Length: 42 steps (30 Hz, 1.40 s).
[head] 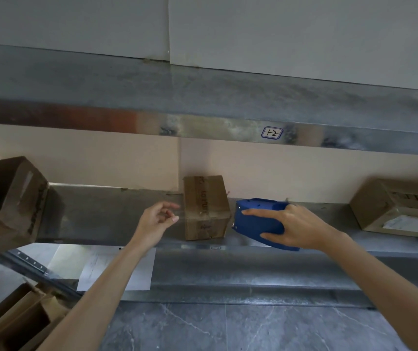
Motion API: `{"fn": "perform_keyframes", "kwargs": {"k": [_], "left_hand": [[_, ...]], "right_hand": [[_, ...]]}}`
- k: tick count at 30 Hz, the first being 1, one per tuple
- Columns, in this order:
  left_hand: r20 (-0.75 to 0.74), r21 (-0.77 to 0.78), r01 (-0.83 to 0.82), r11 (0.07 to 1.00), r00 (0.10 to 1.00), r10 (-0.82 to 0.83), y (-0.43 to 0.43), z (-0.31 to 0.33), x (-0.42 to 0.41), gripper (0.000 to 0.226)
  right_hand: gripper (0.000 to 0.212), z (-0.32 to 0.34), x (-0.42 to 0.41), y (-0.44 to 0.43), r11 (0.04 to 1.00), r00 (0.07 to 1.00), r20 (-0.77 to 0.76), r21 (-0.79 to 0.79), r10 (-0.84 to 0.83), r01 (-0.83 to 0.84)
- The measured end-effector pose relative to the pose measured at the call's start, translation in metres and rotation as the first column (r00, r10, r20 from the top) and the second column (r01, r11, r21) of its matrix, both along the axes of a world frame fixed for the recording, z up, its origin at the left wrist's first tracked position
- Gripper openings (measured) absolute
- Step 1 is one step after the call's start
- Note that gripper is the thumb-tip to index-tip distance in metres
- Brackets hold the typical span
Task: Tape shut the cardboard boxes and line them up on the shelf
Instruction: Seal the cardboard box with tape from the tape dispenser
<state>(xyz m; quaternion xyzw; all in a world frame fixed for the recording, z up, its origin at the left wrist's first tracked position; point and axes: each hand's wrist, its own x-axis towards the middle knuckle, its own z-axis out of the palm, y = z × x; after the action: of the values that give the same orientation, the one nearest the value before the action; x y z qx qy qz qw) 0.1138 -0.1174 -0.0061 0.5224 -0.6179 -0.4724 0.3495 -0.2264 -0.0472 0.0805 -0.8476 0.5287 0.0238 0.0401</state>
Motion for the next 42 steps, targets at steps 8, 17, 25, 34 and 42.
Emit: {"fn": "perform_keyframes", "kwargs": {"k": [8,17,25,34,42], "left_hand": [[0.023,-0.020,-0.018,1.000,1.000,0.018,-0.005,-0.009,-0.007,0.028],[0.101,-0.173,0.024,0.985,0.995,-0.007,-0.004,-0.027,-0.023,0.051],[0.089,-0.259,-0.013,0.966,0.995,0.037,0.001,-0.032,-0.039,0.051],[0.250,-0.452,-0.012,0.892,0.958,0.140,-0.004,-0.045,-0.042,0.048],[0.243,-0.531,0.080,0.843,0.968,0.061,-0.020,-0.048,-0.041,0.031]], "right_hand": [[0.062,-0.004,-0.001,0.000,0.999,1.000,0.015,0.030,-0.018,0.018],[0.066,-0.023,-0.008,-0.008,0.999,0.999,0.018,0.027,-0.036,0.035],[0.064,-0.029,-0.007,-0.010,0.998,0.997,0.027,0.016,-0.067,0.067],[0.065,-0.033,-0.004,-0.011,0.997,0.997,0.016,0.007,-0.073,0.073],[0.065,-0.034,-0.004,-0.009,0.994,0.993,0.046,0.013,-0.105,0.104]]}}
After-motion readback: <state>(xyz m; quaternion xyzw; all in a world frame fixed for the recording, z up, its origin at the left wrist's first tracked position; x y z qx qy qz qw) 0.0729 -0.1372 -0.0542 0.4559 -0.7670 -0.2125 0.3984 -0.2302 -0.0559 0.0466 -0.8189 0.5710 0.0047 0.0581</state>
